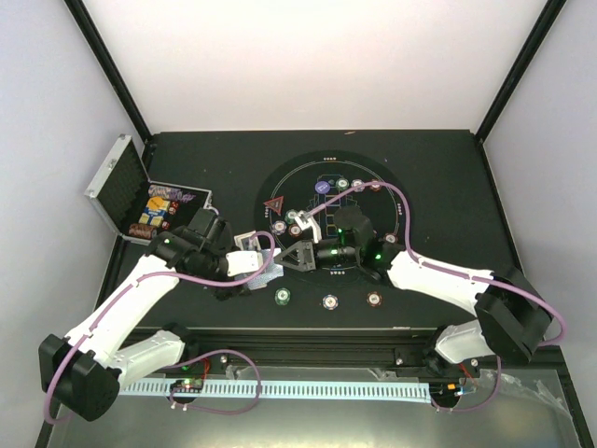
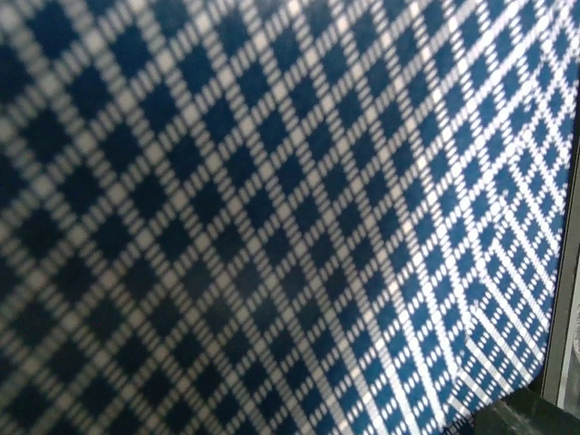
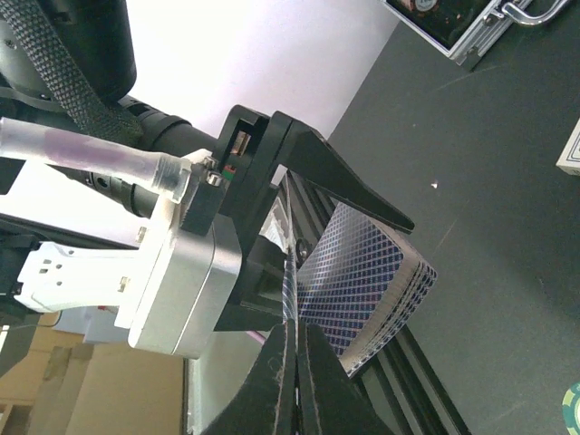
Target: Distribute texas hold em gaming equipment
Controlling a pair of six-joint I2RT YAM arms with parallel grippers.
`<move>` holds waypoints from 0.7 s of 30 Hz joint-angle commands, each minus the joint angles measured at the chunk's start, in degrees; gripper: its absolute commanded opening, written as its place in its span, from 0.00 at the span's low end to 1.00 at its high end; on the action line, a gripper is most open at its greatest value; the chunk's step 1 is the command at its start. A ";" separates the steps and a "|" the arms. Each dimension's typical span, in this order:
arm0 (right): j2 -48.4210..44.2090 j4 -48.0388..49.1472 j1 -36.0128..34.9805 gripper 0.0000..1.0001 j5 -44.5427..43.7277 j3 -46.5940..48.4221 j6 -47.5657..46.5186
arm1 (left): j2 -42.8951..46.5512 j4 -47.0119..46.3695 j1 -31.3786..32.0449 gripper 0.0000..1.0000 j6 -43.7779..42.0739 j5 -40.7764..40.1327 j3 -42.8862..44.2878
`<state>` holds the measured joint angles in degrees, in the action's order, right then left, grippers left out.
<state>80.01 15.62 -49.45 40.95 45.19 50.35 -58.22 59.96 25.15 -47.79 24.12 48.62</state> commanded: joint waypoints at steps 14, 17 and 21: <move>0.64 5.96 -0.94 0.01 1.97 -1.36 -0.87 | -0.45 1.59 -0.01 0.02 0.57 4.69 3.27; 1.29 6.37 -1.38 0.01 0.83 -0.95 -0.20 | -0.43 1.40 -0.08 0.02 0.59 4.74 3.37; 2.86 7.24 -2.64 0.01 0.26 -0.37 0.75 | -0.49 1.09 -0.02 0.02 0.84 4.59 3.41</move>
<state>81.14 20.51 -50.22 41.93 44.14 50.33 -58.28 61.65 25.15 -47.72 26.11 49.04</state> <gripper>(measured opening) 0.013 0.673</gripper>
